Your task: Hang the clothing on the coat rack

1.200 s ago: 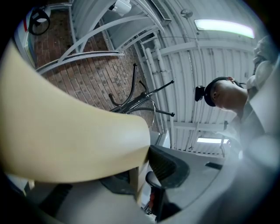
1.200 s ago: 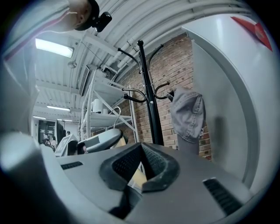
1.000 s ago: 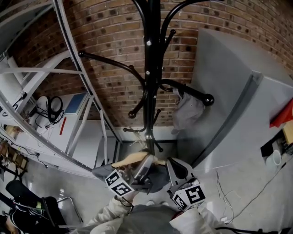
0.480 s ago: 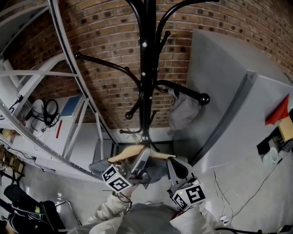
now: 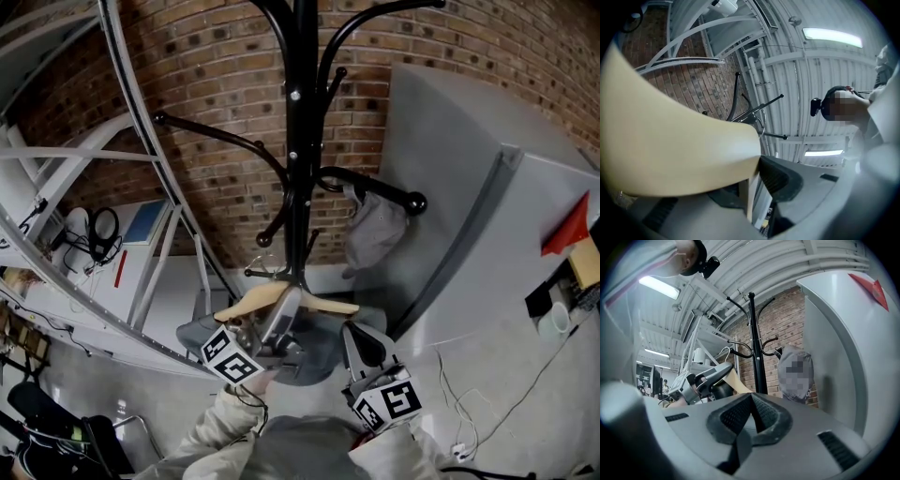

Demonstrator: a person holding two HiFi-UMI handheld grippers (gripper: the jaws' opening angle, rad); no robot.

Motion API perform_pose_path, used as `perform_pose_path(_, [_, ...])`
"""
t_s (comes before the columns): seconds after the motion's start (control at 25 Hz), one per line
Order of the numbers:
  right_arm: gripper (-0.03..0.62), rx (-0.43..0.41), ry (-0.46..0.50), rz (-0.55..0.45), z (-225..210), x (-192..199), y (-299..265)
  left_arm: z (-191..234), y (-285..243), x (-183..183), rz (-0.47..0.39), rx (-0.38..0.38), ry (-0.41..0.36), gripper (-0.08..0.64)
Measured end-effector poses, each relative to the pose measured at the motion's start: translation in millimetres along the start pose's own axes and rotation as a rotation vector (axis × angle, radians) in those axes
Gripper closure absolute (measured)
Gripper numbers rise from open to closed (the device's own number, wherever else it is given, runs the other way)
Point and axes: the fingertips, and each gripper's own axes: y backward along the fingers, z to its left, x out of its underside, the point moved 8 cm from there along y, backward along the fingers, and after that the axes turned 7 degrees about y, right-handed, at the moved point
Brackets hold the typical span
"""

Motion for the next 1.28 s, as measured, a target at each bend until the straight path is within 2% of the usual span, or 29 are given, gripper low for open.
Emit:
perform_pose_path(0.6, [0.569,0.043,0.018,-0.007,-8,-2,3,16,-31,-22,-0.020,0.057,0.022,0.462])
perform_pose_path(1.28, [0.569,0.095,0.023,0.012,-18,0,7,55,-45,-10,0.006,0.024,0.057,0.462])
